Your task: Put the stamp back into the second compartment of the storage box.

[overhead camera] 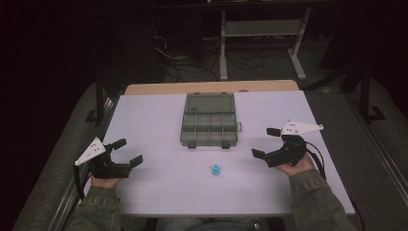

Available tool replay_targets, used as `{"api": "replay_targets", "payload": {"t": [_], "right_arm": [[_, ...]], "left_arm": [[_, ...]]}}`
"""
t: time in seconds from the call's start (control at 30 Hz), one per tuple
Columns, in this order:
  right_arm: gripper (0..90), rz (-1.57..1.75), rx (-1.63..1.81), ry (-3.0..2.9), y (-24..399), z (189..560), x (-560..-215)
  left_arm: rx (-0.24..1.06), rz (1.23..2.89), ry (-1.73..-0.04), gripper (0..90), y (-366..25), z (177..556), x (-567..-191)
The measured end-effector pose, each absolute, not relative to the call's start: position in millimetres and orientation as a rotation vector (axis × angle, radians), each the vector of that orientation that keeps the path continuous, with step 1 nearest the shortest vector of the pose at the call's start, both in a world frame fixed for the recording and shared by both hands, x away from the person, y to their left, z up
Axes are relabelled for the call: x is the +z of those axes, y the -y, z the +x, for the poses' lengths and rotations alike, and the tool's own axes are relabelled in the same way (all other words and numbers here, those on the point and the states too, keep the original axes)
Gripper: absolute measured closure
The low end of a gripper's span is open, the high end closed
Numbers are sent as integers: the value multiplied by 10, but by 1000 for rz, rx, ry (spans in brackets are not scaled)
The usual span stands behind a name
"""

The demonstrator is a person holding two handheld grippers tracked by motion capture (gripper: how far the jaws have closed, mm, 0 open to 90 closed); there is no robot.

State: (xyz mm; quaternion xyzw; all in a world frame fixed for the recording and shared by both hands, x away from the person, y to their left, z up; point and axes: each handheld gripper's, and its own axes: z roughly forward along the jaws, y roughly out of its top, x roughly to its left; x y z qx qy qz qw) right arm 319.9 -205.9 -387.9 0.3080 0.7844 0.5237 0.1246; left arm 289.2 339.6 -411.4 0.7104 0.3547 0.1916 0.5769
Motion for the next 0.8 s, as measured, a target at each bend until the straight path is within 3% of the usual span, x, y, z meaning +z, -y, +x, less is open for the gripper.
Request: {"api": "replay_targets", "payload": {"t": [0.8], "right_arm": [[0,809,1468,-2419,1709,3315,-3797]], "left_arm": [[459,1661,-828,0,-3404,2891,-4115]]}}
